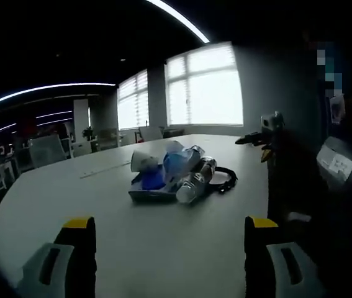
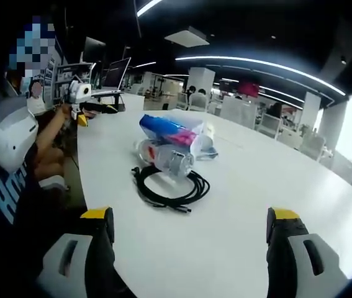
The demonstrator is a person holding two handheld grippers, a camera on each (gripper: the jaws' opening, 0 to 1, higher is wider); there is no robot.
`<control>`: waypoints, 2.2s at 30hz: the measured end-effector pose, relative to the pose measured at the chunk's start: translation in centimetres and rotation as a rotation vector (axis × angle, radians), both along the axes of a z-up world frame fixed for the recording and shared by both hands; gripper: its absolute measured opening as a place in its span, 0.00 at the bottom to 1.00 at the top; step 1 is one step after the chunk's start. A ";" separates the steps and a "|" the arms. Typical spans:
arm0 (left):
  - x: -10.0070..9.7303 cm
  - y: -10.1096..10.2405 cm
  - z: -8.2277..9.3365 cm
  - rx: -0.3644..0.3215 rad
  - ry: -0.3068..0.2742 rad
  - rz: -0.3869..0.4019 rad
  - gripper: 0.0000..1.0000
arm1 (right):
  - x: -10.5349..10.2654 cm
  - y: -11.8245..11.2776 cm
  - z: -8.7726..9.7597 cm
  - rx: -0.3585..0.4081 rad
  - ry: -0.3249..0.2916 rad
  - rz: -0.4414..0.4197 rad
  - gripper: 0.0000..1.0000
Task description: Arrange the tabletop items into an orderly group along one side of the table until the central work area is clear of visible clutter.
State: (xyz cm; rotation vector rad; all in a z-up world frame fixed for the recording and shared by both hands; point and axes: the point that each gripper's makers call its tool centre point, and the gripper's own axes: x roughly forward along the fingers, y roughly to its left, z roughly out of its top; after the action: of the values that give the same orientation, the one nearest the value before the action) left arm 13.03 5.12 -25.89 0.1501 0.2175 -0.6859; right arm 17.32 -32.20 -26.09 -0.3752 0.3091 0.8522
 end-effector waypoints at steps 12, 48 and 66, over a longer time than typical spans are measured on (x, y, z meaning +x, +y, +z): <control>2.3 -4.4 -0.7 -0.038 -0.023 -0.103 0.82 | -0.3 0.4 -0.5 0.016 0.004 0.013 1.00; 5.8 -10.9 -3.9 0.033 0.051 -0.344 0.54 | -0.5 0.6 -1.7 0.051 0.000 0.034 1.00; 8.4 -11.3 -4.7 0.053 0.049 -0.356 0.38 | -0.3 0.7 -1.7 0.043 -0.003 0.037 1.00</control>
State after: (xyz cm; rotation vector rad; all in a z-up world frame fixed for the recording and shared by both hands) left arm 21.41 -6.20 -30.56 0.2260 0.2592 -1.0393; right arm 17.07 -31.53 -27.81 -0.3429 0.2816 0.8930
